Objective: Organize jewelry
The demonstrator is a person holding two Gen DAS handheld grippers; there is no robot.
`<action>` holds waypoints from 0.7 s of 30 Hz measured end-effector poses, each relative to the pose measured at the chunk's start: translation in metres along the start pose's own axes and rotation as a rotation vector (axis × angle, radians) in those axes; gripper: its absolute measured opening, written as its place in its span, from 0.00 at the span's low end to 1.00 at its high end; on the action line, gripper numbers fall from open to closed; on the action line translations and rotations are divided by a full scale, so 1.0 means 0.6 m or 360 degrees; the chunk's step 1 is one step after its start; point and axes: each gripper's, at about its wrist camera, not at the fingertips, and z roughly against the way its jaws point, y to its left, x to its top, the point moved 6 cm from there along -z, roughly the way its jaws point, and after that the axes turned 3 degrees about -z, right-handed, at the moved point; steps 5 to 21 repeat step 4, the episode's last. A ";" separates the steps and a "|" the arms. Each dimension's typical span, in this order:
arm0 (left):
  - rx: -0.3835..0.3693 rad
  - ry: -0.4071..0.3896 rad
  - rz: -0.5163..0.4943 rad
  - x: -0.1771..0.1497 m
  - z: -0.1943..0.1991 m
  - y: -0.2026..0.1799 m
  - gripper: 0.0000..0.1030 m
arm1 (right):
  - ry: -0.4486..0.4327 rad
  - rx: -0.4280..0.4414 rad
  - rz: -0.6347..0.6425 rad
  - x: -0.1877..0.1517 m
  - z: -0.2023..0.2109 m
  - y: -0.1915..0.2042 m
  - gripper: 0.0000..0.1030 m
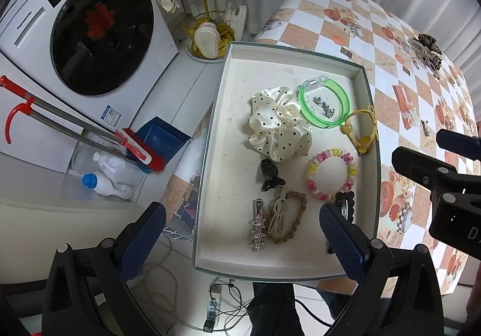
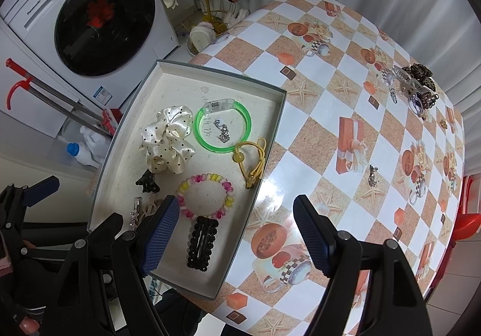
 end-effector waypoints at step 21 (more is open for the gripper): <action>0.0007 -0.0021 -0.0014 0.000 0.003 -0.001 1.00 | -0.0001 0.0000 -0.0001 0.001 0.001 0.003 0.78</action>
